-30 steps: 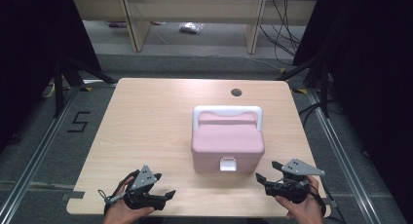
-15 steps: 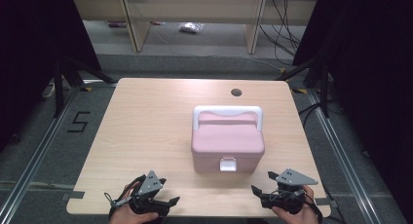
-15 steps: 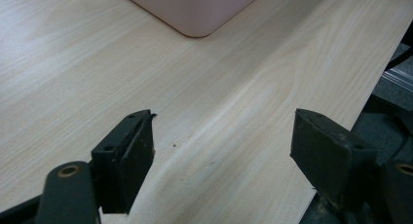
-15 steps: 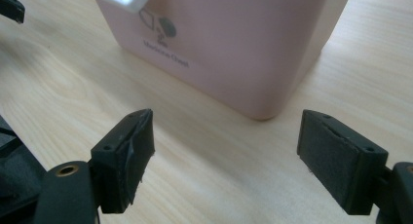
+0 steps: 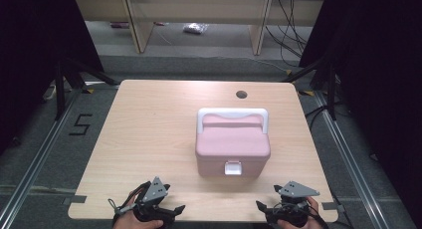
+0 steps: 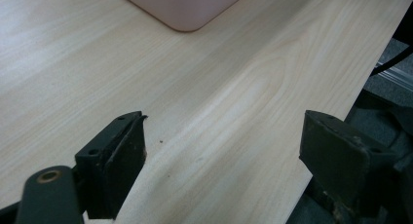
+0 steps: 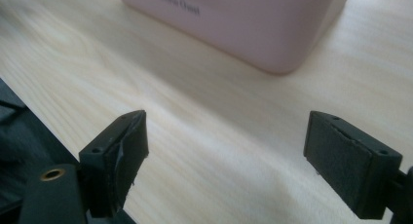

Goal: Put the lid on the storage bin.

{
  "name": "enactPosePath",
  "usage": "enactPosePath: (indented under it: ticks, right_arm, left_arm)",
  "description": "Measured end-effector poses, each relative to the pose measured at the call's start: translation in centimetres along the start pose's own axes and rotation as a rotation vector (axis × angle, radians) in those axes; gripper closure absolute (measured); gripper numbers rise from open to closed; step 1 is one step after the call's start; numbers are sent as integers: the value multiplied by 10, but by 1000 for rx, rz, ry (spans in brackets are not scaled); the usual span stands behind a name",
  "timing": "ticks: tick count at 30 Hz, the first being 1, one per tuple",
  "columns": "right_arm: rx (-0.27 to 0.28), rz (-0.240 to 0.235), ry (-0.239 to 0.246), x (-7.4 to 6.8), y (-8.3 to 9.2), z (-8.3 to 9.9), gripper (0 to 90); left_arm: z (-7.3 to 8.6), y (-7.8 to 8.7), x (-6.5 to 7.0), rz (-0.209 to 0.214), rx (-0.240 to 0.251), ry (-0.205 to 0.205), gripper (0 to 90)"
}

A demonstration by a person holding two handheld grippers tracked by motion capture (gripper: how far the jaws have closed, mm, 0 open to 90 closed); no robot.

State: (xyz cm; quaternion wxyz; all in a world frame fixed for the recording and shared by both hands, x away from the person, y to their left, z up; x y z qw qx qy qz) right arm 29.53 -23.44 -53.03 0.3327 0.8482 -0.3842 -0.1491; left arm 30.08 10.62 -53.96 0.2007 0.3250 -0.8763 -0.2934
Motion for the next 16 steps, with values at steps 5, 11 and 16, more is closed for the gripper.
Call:
enactPosePath:
  ticks: [5, 11, 16]
  right_arm:
    - [-19, -15, 0, -6, -1, 4, 173]
    - [-20, -10, 25, -4, -3, 6, 173]
    - [-34, -17, 1, -4, -3, 7, 175]
  left_arm:
    - [2, -2, -4, -10, -15, 4, 165]
    - [3, 0, -7, -20, -35, -13, 165]
    - [4, 0, -14, -58, -50, -26, 165]
Point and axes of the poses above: each handheld gripper's, and its own axes: y roughly backward along the jaws, z roughly out of its underside, x roughly to its right, the point moved 6 cm from there along -y, roughly forward along the jaws, and after that the axes turned 6 degrees about y, right-handed, at the moved point
